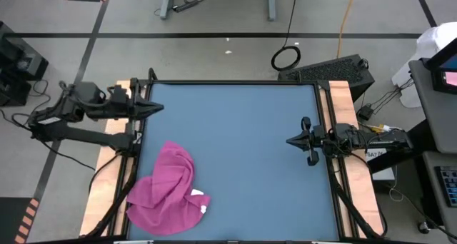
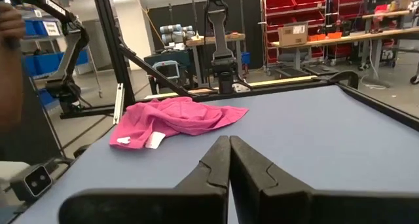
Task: Roll towel
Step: Fold the light red towel
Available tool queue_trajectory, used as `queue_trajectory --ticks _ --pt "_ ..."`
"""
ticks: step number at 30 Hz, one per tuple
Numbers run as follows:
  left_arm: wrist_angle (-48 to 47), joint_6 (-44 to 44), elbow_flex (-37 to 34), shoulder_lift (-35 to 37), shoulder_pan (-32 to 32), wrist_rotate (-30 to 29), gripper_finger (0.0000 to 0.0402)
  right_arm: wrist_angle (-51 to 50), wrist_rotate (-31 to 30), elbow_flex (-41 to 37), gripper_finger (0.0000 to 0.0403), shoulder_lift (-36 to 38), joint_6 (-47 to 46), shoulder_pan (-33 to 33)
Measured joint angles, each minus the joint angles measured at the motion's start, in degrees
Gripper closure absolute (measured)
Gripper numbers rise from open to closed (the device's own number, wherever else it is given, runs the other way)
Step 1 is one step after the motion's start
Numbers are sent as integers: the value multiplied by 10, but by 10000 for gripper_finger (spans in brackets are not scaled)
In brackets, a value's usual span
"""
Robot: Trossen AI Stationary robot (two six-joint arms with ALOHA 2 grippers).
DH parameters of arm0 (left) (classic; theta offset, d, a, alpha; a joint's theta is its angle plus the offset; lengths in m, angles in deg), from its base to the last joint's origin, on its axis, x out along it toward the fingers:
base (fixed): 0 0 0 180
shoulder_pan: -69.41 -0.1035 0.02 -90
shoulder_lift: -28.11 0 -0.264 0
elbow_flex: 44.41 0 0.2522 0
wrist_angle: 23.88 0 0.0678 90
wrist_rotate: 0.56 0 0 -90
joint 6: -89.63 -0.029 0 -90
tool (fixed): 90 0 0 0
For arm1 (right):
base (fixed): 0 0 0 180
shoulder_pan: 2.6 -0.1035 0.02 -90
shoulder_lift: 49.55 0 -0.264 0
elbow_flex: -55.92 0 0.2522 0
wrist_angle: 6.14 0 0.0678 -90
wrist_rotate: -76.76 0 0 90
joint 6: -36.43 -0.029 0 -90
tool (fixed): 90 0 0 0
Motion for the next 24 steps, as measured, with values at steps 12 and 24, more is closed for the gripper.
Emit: queue_trajectory --ticks 12,24 --pt "-60 74 -47 -83 0 7 332 -93 -48 98 403 -9 -24 0" --pt "-92 99 -62 -162 -2 7 331 -314 -135 446 403 -241 -7 0"
